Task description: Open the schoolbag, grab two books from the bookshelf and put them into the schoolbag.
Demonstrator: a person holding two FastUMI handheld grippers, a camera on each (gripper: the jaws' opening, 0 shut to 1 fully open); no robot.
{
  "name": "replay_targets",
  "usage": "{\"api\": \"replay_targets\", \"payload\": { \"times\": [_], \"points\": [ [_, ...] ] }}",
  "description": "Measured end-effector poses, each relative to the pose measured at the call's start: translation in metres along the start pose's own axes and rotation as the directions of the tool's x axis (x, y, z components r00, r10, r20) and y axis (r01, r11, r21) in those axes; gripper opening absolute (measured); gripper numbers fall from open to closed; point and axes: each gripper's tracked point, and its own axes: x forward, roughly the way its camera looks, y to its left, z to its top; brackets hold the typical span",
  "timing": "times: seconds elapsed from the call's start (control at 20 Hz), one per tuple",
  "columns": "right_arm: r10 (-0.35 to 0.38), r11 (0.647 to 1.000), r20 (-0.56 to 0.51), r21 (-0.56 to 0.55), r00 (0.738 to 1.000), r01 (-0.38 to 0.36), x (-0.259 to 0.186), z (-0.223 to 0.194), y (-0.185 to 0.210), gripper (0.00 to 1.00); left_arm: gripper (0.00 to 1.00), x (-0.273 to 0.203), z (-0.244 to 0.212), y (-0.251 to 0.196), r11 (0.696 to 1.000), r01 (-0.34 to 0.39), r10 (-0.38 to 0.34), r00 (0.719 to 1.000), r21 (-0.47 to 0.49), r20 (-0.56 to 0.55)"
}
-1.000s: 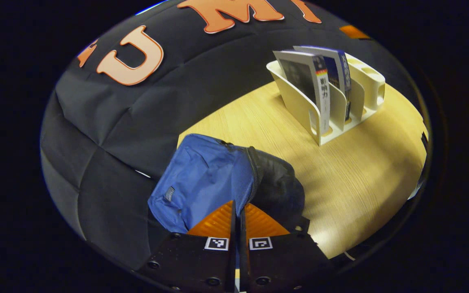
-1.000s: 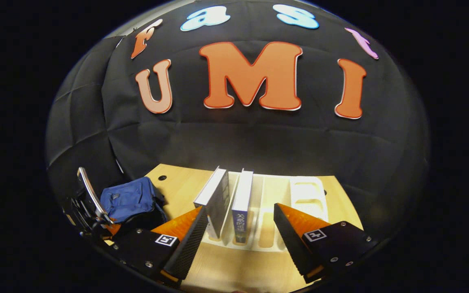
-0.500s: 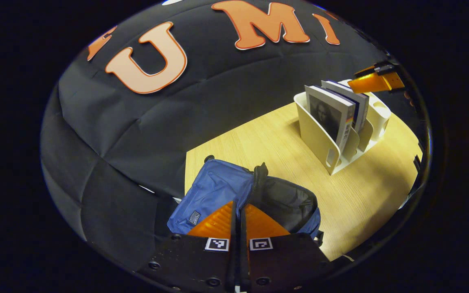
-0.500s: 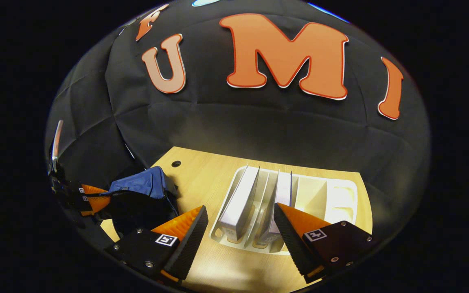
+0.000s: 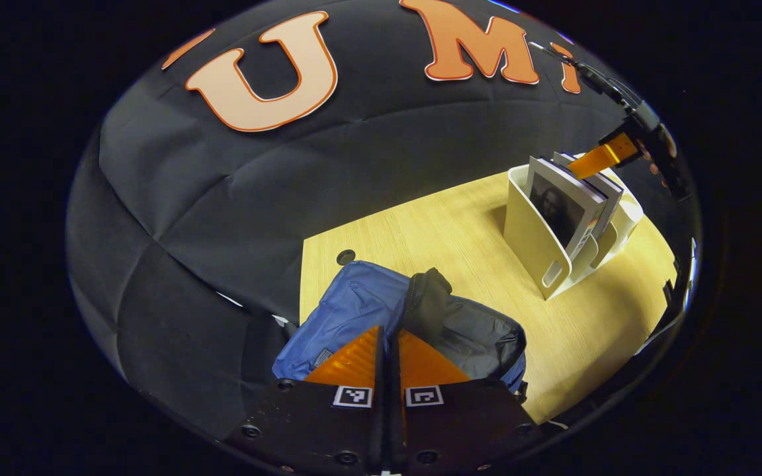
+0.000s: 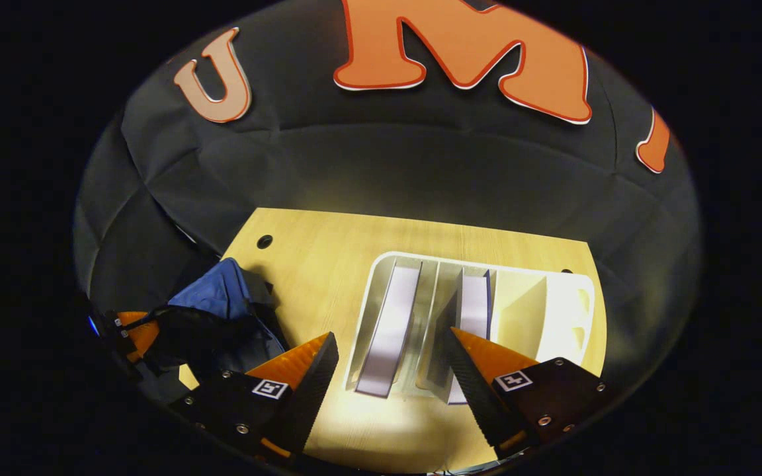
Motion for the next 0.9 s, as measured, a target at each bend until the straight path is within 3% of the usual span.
{"api": "replay_targets", "payload": {
  "times": [0.25, 0.35, 0.55, 0.7, 0.75, 0.85, 0.9],
  "points": [
    [0.014, 0.998, -0.163, 0.062, 0.987, -0.004, 0.033, -0.012, 0.005, 0.97, 0.04, 0.007, -0.002, 0.005, 0.999, 0.033, -0.033, 0.999, -0.002, -0.022],
    [-0.003, 0.998, -0.202, 0.062, 0.979, 0.016, 0.045, -0.014, 0.004, 0.91, 0.03, 0.006, 0.003, 0.006, 0.999, 0.045, -0.045, 0.999, 0.021, -0.017],
    [-0.027, 0.994, -0.294, 0.092, 0.955, 0.057, 0.060, -0.019, 0.002, 0.70, 0.03, 0.008, 0.008, 0.006, 0.997, 0.074, -0.073, 0.997, 0.019, -0.029],
    [-0.067, 0.991, -0.353, 0.088, 0.933, 0.105, 0.065, -0.026, -0.004, 0.42, 0.02, 0.010, 0.007, 0.008, 0.996, 0.085, -0.085, 0.996, 0.000, -0.037],
    [-0.066, 0.989, -0.367, 0.102, 0.928, 0.111, 0.063, -0.027, -0.005, 0.48, 0.03, 0.009, 0.006, 0.007, 0.996, 0.089, -0.089, 0.995, -0.004, -0.037],
    [-0.061, 0.988, -0.374, 0.107, 0.925, 0.109, 0.061, -0.027, -0.006, 0.34, 0.03, 0.006, 0.005, 0.005, 0.995, 0.101, -0.101, 0.994, -0.007, -0.036],
    [-0.058, 0.989, -0.370, 0.106, 0.927, 0.104, 0.056, -0.026, -0.006, 0.33, 0.03, 0.006, 0.005, 0.004, 0.994, 0.107, -0.107, 0.994, -0.009, -0.038]
  ]
}}
